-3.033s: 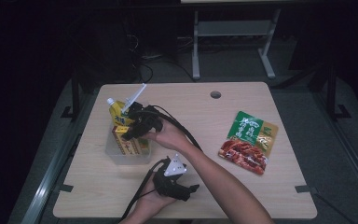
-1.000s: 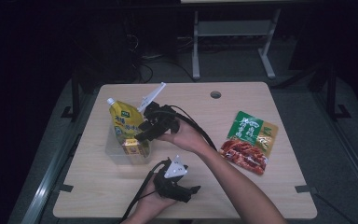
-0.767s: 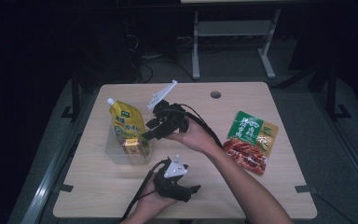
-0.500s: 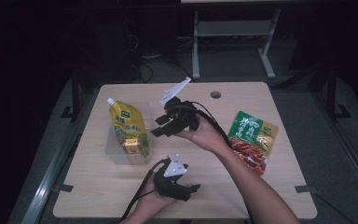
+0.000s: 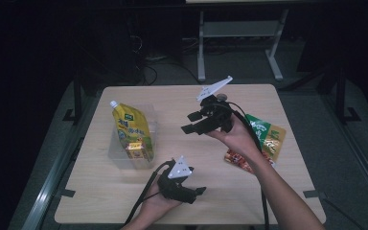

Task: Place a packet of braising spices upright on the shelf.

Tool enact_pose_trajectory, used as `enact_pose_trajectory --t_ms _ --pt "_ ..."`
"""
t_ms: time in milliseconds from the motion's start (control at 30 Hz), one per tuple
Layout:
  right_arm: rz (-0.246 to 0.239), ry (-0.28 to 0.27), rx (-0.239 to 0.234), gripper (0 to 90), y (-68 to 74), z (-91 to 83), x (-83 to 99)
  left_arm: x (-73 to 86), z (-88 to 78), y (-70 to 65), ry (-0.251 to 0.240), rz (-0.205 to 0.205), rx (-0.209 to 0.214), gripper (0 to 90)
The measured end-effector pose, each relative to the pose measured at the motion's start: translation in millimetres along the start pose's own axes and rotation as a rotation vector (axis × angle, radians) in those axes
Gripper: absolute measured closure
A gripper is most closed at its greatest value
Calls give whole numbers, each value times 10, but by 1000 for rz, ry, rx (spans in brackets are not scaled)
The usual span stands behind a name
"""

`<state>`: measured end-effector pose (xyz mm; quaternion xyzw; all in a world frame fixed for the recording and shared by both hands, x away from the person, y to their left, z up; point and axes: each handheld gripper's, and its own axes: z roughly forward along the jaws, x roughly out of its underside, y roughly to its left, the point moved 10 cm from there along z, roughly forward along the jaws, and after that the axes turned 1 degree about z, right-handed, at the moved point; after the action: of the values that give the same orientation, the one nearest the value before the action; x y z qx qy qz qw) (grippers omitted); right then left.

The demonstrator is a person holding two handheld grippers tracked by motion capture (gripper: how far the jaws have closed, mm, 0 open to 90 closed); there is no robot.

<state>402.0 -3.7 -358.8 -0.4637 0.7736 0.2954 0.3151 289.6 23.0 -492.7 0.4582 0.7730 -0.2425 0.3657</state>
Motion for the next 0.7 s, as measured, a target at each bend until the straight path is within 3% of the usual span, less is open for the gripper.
enact_pose_trajectory --t_ms 700 --pt "131 -5 79 388 -332 -334 527 -27 -2 34 -8 6 -4 234"
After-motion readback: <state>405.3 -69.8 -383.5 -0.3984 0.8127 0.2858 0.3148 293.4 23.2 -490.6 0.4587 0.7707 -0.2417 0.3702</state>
